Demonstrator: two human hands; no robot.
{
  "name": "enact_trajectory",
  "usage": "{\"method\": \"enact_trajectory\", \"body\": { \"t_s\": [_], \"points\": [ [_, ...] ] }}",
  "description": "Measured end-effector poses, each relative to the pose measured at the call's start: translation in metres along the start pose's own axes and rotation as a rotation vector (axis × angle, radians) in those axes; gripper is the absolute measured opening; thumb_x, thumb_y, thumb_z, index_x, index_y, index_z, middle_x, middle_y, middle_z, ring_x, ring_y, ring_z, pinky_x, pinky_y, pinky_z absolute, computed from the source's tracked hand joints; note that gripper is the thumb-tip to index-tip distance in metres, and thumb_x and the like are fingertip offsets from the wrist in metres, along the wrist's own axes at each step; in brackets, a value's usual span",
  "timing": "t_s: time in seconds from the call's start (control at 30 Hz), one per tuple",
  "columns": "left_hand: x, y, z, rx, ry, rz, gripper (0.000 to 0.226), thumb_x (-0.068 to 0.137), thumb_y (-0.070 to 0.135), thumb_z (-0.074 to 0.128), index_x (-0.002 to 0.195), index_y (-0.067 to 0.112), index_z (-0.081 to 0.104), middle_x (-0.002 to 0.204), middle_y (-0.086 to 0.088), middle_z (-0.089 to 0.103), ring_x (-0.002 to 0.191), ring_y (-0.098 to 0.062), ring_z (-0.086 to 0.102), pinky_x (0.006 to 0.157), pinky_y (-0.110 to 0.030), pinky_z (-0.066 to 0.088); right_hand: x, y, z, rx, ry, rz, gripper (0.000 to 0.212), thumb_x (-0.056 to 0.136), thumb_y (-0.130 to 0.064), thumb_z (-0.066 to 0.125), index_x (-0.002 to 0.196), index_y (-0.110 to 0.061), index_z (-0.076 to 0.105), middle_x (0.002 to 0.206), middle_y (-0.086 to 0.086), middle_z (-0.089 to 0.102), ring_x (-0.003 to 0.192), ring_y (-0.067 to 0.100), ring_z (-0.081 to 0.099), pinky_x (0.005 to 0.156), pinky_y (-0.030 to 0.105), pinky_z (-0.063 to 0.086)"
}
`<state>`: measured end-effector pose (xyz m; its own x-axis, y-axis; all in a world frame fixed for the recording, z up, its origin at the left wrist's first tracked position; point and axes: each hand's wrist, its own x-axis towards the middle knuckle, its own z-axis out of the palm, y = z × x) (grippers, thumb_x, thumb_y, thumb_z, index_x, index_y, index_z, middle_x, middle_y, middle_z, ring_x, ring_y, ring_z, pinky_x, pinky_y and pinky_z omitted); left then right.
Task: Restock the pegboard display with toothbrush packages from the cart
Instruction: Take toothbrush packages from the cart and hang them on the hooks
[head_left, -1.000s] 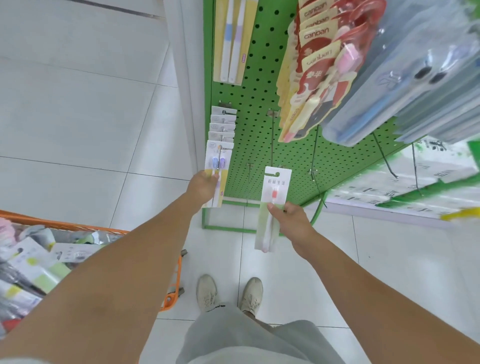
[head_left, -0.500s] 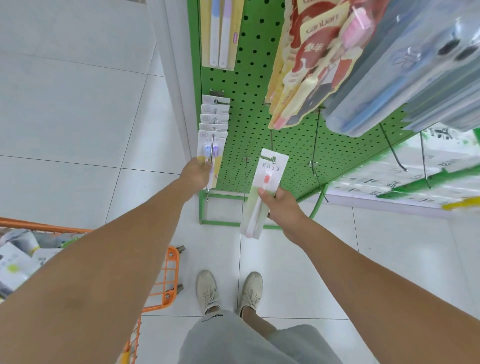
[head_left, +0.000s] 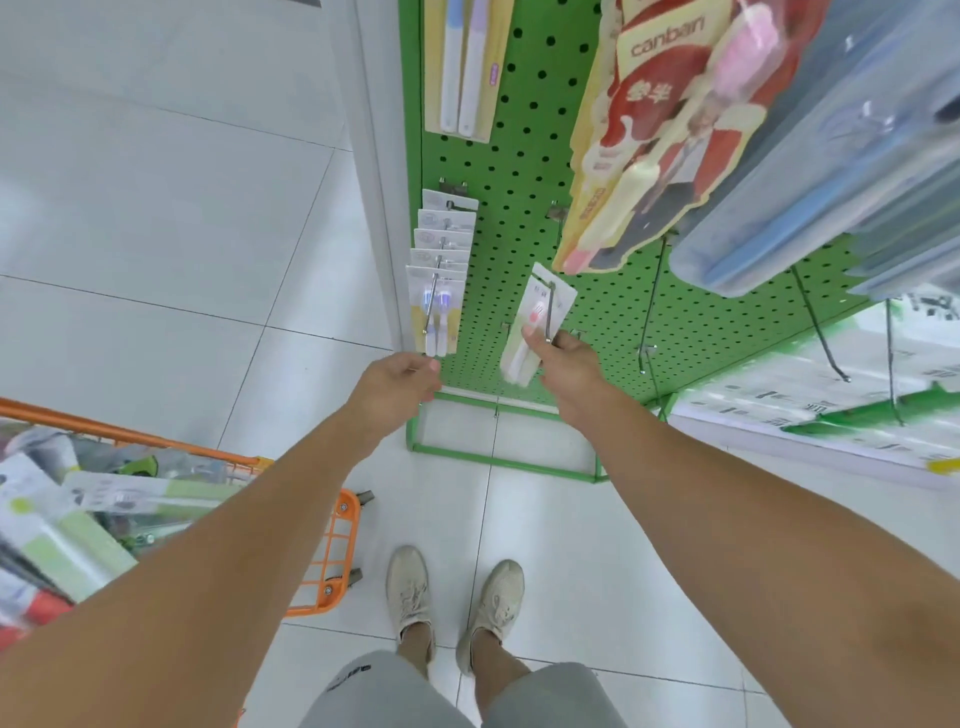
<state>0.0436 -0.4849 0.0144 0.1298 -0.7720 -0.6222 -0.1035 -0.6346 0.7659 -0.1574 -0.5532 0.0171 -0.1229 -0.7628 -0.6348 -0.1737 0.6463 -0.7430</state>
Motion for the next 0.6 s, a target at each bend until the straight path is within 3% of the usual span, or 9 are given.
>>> {"method": "enact_trajectory", "body": {
  "t_s": [0.17,0.2,0.27,0.37,0.47,0.53,0.6],
  "points": [
    [-0.023,-0.011,0.011,-0.001,-0.029,0.004,0.014,0.100,0.027,0.060,0.103,0.017,0.068,0.093,0.002,0.073,0.089,-0.016,0.069,0.087,-0.034,0.052,0.031,-0.015,0.010,0.170,0.059,0.006,0.014,0.090,-0.042,0.074,0.089,-0.032,0.064,0.110,-0.004,0.069,0.114,0.022,0.060,0.112,0.042,0.044],
    [-0.025,-0.013,0.012,0.003,-0.025,0.004,0.013,0.099,0.028,0.060,0.101,0.018,0.068,0.092,0.003,0.073,0.088,-0.015,0.069,0.085,-0.033,0.052,0.034,-0.018,0.010,0.202,0.071,0.033,0.019,0.090,-0.044,0.072,0.101,-0.030,0.066,0.119,-0.004,0.067,0.116,0.021,0.058,0.114,0.042,0.042],
    [-0.031,-0.015,0.014,0.000,-0.007,0.009,0.014,0.100,0.028,0.059,0.102,0.018,0.069,0.092,0.002,0.073,0.087,-0.014,0.069,0.084,-0.032,0.052,0.034,-0.020,0.009,0.253,0.080,0.098,0.053,0.093,-0.051,0.066,0.138,-0.028,0.055,0.143,-0.001,0.053,0.126,0.022,0.050,0.115,0.042,0.041],
    [-0.042,-0.017,0.020,0.012,0.010,0.004,0.017,0.101,0.026,0.058,0.107,0.015,0.068,0.094,0.001,0.072,0.087,-0.016,0.068,0.084,-0.031,0.052,0.022,-0.014,0.002,0.232,0.064,0.149,0.076,0.093,-0.061,0.058,0.156,-0.027,0.032,0.152,-0.001,0.040,0.120,0.023,0.046,0.111,0.042,0.045],
    [-0.058,-0.020,0.028,0.009,0.039,-0.030,0.019,0.101,0.024,0.056,0.110,0.011,0.067,0.095,-0.002,0.071,0.087,-0.017,0.065,0.075,-0.026,0.050,-0.008,0.007,-0.006,0.143,-0.009,0.171,0.074,0.097,-0.056,0.055,0.157,-0.023,0.028,0.155,0.000,0.035,0.124,0.024,0.046,0.112,0.043,0.044],
    [-0.075,-0.025,0.030,-0.017,0.060,-0.039,0.019,0.101,0.024,0.057,0.111,0.010,0.066,0.096,-0.004,0.070,0.084,-0.016,0.065,0.071,-0.024,0.048,-0.029,0.032,-0.011,0.128,-0.049,0.188,0.066,0.099,-0.047,0.057,0.155,-0.021,0.034,0.156,0.000,0.037,0.132,0.023,0.046,0.113,0.041,0.044],
    [-0.097,-0.034,0.028,-0.044,0.089,-0.053,0.017,0.100,0.025,0.059,0.107,0.012,0.067,0.095,-0.002,0.071,0.083,-0.014,0.065,0.072,-0.026,0.048,-0.050,0.064,-0.015,0.152,-0.087,0.223,0.053,0.100,-0.037,0.060,0.148,-0.017,0.045,0.150,0.002,0.046,0.127,0.021,0.051,0.105,0.034,0.050]
  ]
}}
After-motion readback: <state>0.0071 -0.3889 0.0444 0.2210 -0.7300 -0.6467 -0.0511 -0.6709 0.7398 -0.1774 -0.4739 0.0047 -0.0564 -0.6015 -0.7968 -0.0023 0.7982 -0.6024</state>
